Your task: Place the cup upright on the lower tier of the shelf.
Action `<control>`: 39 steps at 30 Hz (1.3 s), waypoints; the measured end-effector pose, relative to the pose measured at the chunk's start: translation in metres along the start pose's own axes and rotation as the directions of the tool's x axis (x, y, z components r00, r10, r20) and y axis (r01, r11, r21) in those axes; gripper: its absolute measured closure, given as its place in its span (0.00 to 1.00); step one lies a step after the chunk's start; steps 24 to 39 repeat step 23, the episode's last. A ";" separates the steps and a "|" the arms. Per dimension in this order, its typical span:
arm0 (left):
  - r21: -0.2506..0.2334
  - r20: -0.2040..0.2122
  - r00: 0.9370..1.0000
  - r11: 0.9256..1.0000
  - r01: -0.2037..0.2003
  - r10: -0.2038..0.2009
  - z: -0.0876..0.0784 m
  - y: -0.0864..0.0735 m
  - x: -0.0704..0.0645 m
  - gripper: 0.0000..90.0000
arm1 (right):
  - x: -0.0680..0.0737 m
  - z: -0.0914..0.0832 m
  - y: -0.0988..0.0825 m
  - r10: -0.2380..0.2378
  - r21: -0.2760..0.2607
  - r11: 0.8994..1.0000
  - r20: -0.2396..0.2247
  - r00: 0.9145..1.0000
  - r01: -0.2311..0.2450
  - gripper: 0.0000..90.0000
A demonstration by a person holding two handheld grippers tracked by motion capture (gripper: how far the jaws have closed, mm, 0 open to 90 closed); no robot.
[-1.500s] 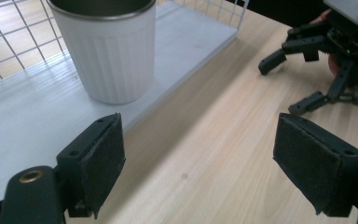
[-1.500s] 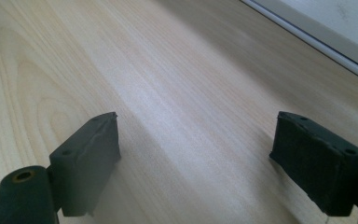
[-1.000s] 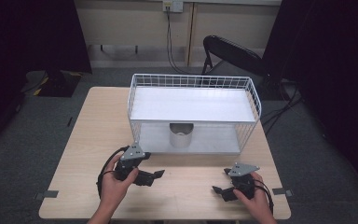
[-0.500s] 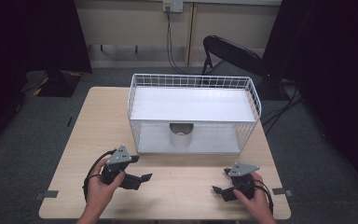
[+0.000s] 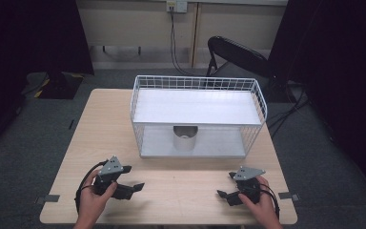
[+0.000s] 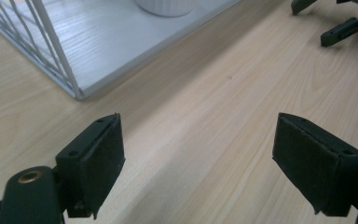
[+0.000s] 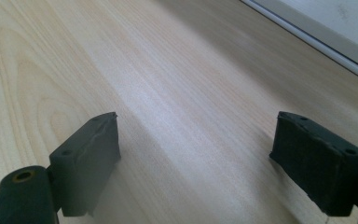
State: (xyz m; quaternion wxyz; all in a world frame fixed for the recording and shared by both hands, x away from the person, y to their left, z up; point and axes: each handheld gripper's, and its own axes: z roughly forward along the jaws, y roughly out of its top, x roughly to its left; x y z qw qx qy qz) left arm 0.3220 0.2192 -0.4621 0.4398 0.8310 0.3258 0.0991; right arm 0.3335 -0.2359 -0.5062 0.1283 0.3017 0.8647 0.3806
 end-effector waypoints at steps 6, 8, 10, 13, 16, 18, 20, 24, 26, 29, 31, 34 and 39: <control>0.004 -0.006 1.000 1.000 -0.015 0.015 0.002 -0.012 0.004 0.18 | 0.000 0.000 0.000 0.000 0.000 1.000 0.000 1.000 0.000 0.16; 0.021 -0.009 1.000 1.000 -0.013 0.013 0.003 -0.017 0.007 0.18 | 0.000 0.000 0.000 0.000 0.000 1.000 0.000 1.000 0.000 0.16; 0.046 -0.027 0.999 0.999 -0.024 0.025 0.006 -0.022 0.009 0.18 | 0.000 0.000 0.000 0.000 0.000 1.000 0.000 1.000 0.000 0.16; 0.063 -0.030 0.999 0.998 -0.015 0.017 0.007 -0.027 0.010 0.18 | 0.000 0.000 0.000 -0.001 0.000 1.000 0.000 1.000 0.001 0.16; 0.069 -0.041 0.999 0.997 -0.018 0.021 0.007 -0.030 0.013 0.18 | 0.000 0.000 0.000 0.000 0.000 1.000 0.000 1.000 0.000 0.16; 0.086 -0.053 0.998 0.996 -0.016 0.021 0.008 -0.033 0.014 0.18 | 0.000 0.000 0.000 0.000 0.000 1.000 0.000 1.000 0.000 0.16; 0.093 -0.056 0.998 0.996 -0.012 0.017 0.009 -0.035 0.015 0.18 | 0.000 0.000 0.000 0.001 0.000 1.000 -0.001 1.000 -0.001 0.16; 0.108 -0.067 0.997 0.994 -0.033 0.041 0.010 -0.038 0.015 0.18 | 0.000 0.000 0.000 0.000 0.000 1.000 -0.003 1.000 0.000 0.16; 0.108 -0.067 0.997 0.994 -0.033 0.041 0.010 -0.038 0.015 0.18 | 0.000 0.000 0.000 0.000 0.000 1.000 -0.003 1.000 0.000 0.16; 0.108 -0.067 0.997 0.994 -0.033 0.041 0.010 -0.038 0.015 0.18 | 0.000 0.000 0.000 0.000 0.000 1.000 -0.003 1.000 0.000 0.16; 0.108 -0.067 0.997 0.994 -0.033 0.041 0.010 -0.038 0.015 0.18 | 0.000 0.000 0.000 0.000 0.000 1.000 -0.003 1.000 0.000 0.16; 0.108 -0.067 0.997 0.994 -0.033 0.041 0.010 -0.038 0.015 0.18 | 0.000 0.000 0.000 0.000 0.000 1.000 -0.003 1.000 0.000 0.16; 0.108 -0.067 0.997 0.994 -0.033 0.041 0.010 -0.038 0.015 0.18 | 0.000 0.000 0.000 0.000 0.000 1.000 -0.003 1.000 0.000 0.16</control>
